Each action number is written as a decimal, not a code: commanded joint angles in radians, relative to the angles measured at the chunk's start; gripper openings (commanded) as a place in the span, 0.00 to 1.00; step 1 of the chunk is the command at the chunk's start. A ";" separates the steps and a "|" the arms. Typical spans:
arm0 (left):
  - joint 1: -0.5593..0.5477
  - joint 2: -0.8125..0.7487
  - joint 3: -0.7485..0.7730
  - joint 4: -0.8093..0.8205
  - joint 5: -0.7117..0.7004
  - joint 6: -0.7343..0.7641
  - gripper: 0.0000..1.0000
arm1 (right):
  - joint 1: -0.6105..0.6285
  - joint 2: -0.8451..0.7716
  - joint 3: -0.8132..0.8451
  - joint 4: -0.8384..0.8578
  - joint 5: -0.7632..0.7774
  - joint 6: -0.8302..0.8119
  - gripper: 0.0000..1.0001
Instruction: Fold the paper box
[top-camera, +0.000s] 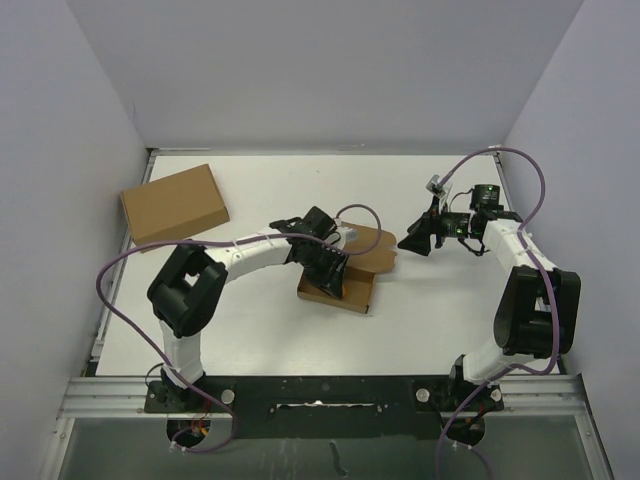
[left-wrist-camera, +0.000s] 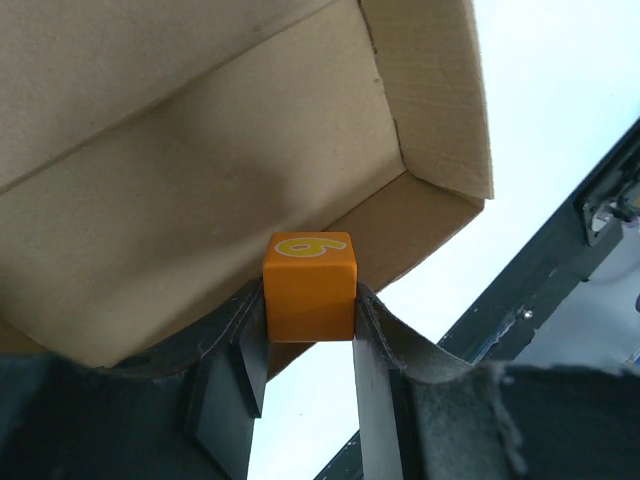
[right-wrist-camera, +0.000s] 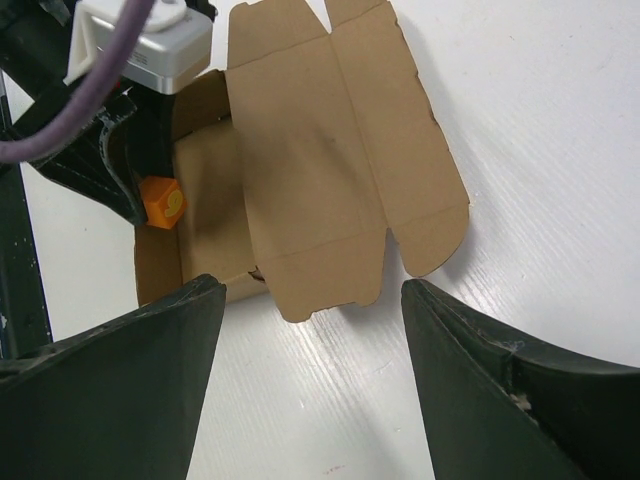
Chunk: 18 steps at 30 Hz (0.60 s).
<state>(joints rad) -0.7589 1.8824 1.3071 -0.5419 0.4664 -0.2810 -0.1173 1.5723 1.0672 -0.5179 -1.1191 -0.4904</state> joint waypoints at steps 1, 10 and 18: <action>-0.018 0.037 0.016 -0.013 -0.049 0.004 0.18 | -0.004 -0.024 0.032 0.007 -0.038 -0.014 0.72; -0.034 0.032 0.019 -0.015 -0.097 -0.005 0.38 | -0.003 -0.024 0.033 0.004 -0.038 -0.017 0.72; -0.038 -0.026 0.006 0.001 -0.132 -0.020 0.60 | -0.003 -0.025 0.033 0.003 -0.042 -0.017 0.72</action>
<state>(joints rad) -0.7910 1.9114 1.3071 -0.5571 0.3576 -0.2916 -0.1173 1.5723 1.0672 -0.5186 -1.1198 -0.4911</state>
